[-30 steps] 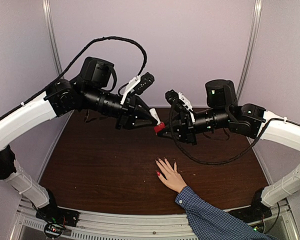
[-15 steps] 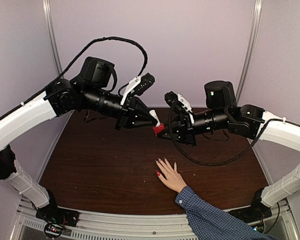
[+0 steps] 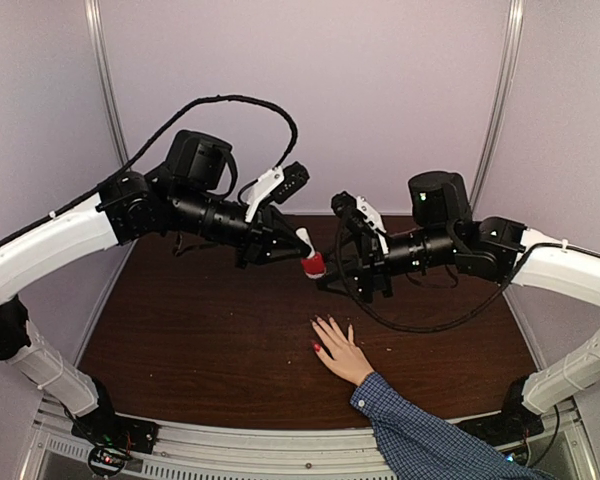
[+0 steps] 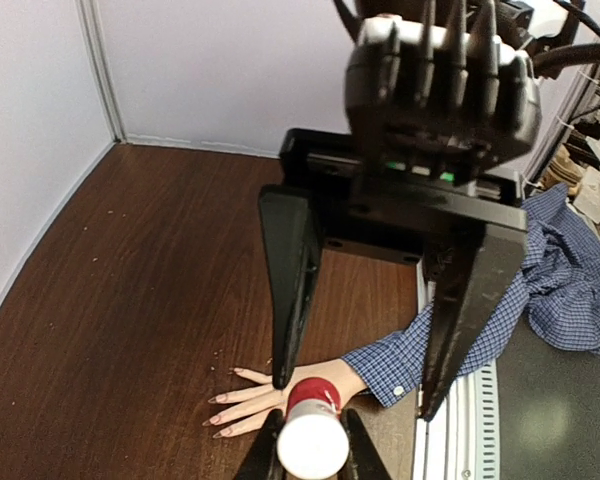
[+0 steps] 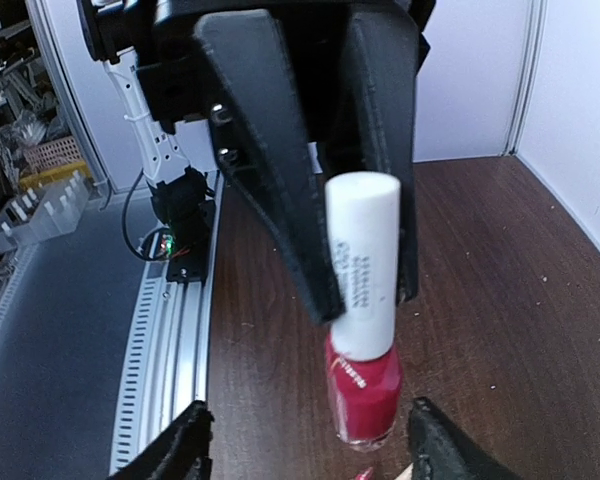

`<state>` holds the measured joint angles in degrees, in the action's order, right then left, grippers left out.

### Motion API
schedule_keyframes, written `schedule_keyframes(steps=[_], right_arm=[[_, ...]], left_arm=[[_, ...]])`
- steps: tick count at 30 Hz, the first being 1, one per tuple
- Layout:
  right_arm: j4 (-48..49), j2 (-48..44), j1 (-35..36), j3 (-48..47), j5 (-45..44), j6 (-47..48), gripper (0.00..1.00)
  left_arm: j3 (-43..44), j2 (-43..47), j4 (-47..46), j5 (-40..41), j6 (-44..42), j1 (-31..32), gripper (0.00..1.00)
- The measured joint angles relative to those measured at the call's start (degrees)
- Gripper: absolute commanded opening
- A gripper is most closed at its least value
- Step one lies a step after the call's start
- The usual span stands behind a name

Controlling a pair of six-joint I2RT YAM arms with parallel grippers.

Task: Paint the nails
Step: Pass from the right arm to the left, then put down the nail polish bottle at the center of the board.

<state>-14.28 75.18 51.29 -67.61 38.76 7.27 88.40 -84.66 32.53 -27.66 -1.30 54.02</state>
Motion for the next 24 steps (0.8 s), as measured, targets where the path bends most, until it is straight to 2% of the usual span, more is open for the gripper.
schedule_keyframes(steps=[3,13,15,24], right_arm=[[0.55,-1.01,-0.74,1.57,-0.5,-0.85,0.85],[1.25,-8.13,-3.93,7.1,-6.43,-3.74,0.99],[1.38,-11.56,-5.79,9.33,-9.68,-5.11,1.0],[1.66,-14.75,-8.87,12.5,-12.68,-6.34,1.0]], left_arm=[[-1.77,0.57,-1.4,2.16,0.61,-1.09,0.0],[-12.04,2.73,-8.52,11.21,6.01,-7.1,0.0],[-17.94,2.73,-12.26,16.68,7.48,-8.98,0.0],[-27.45,0.15,-23.1,23.98,10.25,-11.26,0.0]])
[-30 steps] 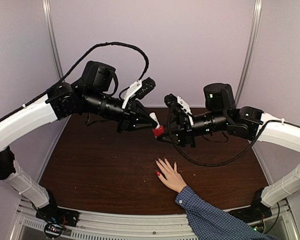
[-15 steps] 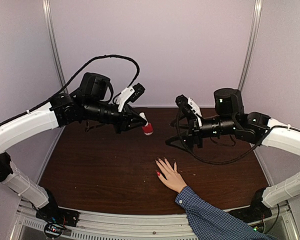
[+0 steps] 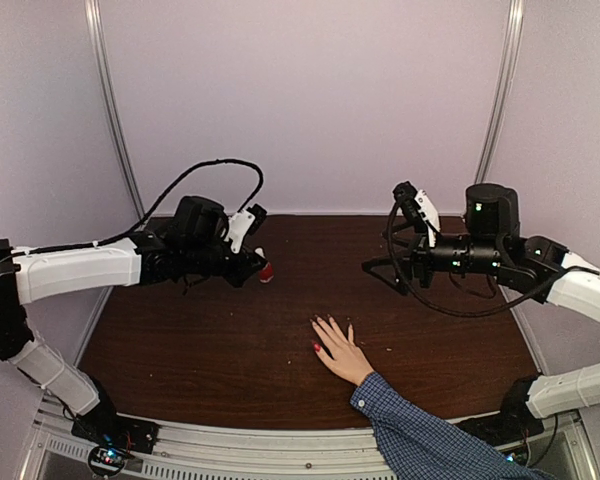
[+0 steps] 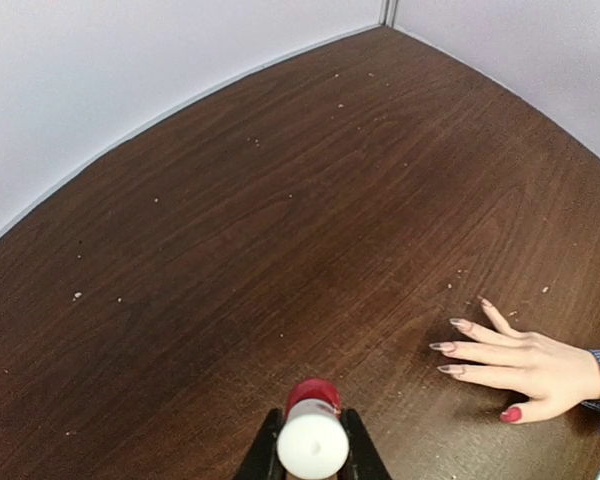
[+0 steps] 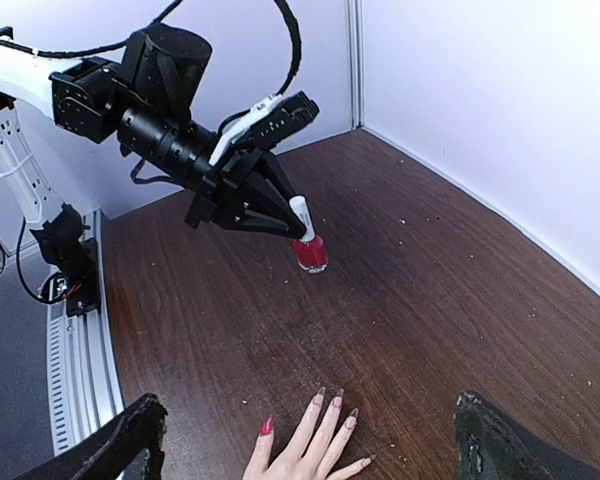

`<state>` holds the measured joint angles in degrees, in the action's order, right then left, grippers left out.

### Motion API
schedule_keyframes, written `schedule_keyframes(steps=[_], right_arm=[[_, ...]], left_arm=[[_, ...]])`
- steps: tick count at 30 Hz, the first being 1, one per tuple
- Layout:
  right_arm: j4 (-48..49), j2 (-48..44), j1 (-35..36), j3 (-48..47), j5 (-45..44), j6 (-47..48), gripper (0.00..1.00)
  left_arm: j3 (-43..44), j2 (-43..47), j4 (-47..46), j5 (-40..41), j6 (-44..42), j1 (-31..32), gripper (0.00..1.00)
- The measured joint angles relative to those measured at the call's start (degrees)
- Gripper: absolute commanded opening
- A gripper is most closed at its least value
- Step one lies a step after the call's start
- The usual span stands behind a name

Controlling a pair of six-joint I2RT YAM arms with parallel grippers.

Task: Paint the nails
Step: Put down the nail polish bottle at the center of the board.

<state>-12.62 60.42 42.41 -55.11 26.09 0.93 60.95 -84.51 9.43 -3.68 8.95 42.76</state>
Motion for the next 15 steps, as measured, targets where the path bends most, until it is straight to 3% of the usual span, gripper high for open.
schedule_keyframes(steps=[15], right_arm=[[-0.07,-0.11,-0.44,1.18,-0.22,-1.79,1.0]], left_arm=[[-2.29,-15.39,-15.54,3.98,1.97,-1.36,0.0]])
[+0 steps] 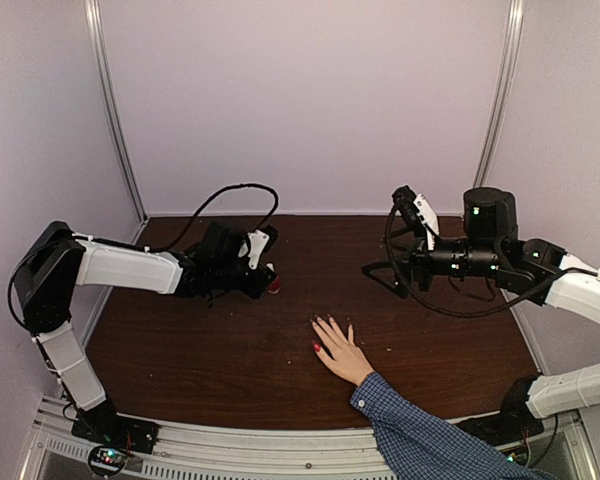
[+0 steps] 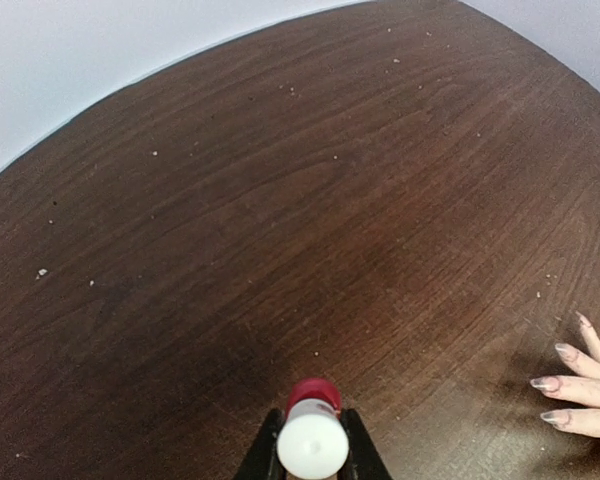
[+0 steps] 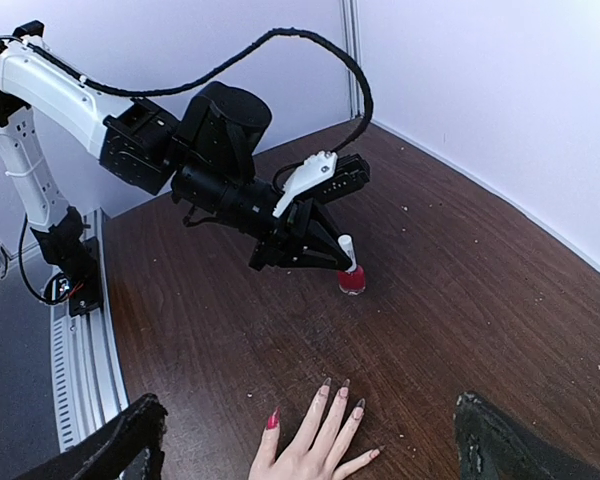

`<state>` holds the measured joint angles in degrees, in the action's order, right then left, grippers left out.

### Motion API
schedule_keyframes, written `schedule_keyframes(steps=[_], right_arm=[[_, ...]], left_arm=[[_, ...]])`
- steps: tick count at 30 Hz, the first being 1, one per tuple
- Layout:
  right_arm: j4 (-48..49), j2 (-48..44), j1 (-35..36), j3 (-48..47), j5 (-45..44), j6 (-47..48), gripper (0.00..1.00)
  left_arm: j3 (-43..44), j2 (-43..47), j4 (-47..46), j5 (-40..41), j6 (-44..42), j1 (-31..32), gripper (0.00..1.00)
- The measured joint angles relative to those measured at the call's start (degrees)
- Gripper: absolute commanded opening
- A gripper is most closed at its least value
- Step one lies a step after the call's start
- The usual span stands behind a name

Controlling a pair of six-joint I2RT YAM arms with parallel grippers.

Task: Paint the nails
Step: Put down the nail polish bottle at the center of the board, then reset both arms

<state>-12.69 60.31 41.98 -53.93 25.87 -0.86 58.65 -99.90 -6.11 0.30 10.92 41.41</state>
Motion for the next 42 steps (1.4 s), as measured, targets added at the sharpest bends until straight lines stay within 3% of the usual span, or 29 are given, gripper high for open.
schedule_keyframes(steps=[15,34,39,42], right_arm=[[0.07,0.07,-0.35,0.02,0.02,0.0,1.0],[0.07,0.72,-0.66,0.02,0.04,-0.02,1.0],[0.07,0.74,-0.66,0.02,0.04,-0.42,1.0],[0.02,0.76,-0.66,0.0,0.04,-0.63,1.0]], left_arm=[[0.07,-7.04,-3.93,1.03,-0.09,-0.07,0.0],[0.07,-4.92,-2.34,0.94,-0.55,-0.07,0.43],[1.07,-2.05,-0.42,0.74,-0.7,-0.07,0.65],[2.84,0.33,2.62,0.57,-0.7,-0.07,0.71]])
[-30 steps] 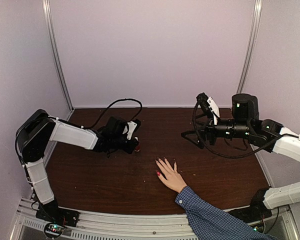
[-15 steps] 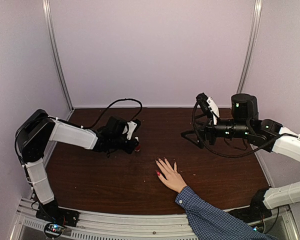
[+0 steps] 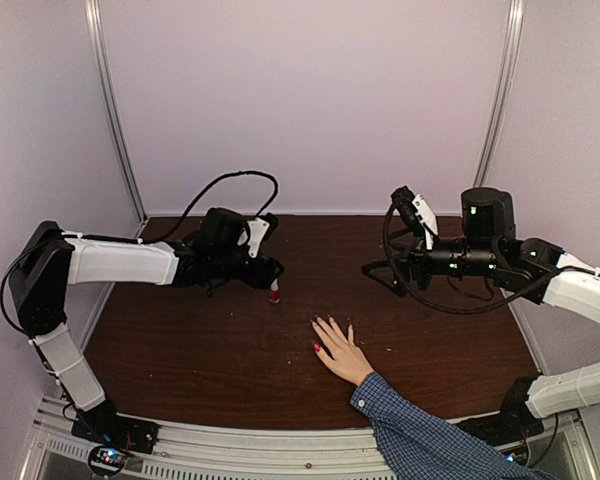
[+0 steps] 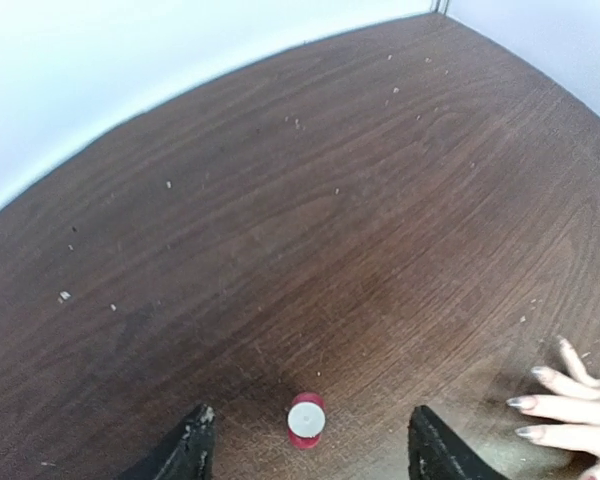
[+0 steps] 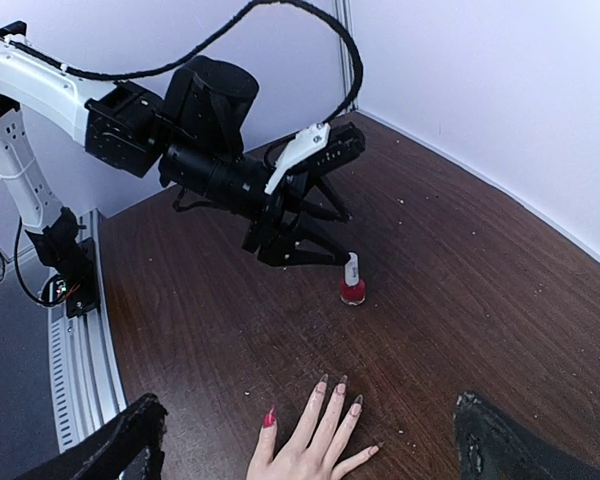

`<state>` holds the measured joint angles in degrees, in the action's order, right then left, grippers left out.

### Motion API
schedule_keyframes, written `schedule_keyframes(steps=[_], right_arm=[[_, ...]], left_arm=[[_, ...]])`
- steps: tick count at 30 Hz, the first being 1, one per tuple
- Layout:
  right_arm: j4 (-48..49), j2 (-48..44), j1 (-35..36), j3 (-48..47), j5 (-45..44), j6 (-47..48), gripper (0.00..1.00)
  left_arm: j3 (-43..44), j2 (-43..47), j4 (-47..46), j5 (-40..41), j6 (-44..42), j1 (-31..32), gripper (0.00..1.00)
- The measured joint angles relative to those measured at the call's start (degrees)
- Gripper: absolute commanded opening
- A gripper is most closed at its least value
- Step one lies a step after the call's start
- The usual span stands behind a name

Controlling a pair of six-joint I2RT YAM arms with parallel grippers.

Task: Paint the nails
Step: Reset both arms

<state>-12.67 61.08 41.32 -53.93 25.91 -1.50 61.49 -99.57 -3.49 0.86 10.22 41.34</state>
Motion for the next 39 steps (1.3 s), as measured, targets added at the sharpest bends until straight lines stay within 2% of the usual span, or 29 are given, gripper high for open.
schedule_keyframes(steps=[1,2,4,5,9,13,17,22,31,39], right_arm=[[-0.02,0.02,-0.07,-0.02,0.02,-0.02,1.0],[-0.04,0.02,-0.15,-0.02,0.0,-0.04,1.0],[-0.31,0.02,-0.52,-0.13,-0.02,-0.11,1.0],[-0.44,0.02,-0.74,-0.17,-0.04,-0.2,1.0],[-1.14,0.02,-2.62,-1.01,-0.72,-0.74,1.0],[-0.98,0.02,-6.95,-1.88,-1.33,-2.91,1.0],[-0.59,0.04,-12.96,-1.77,-1.31,-6.58,1.0],[2.16,0.04,-18.88,1.62,-1.11,-10.97,1.0],[5.14,0.0,-21.73,15.06,-2.38,-14.95,1.0],[10.75,-2.32,-21.81,25.29,-3.13,-17.75,1.0]], left_arm=[[1.07,0.83,1.55,-0.02,0.0,0.0,0.73],[2.25,1.7,3.06,-0.07,-0.07,0.0,0.83],[4.66,3.45,5.99,-0.09,-0.55,-0.04,0.96],[6.1,4.5,7.8,-0.2,-0.48,-0.11,0.97],[9.07,9.33,12.66,-2.4,-0.04,-1.64,0.98],[8.72,16.5,16.9,-5.2,2.89,-7.43,0.98],[4.59,24.83,18.86,-4.85,6.01,-13.64,0.98],[-3.61,31.95,21.4,-2.21,9.77,-16.37,0.98],[-22.49,33.18,22.88,1.95,17.33,-16.65,0.98],[-28.61,33.24,19.61,1.92,20.28,-16.65,0.98]])
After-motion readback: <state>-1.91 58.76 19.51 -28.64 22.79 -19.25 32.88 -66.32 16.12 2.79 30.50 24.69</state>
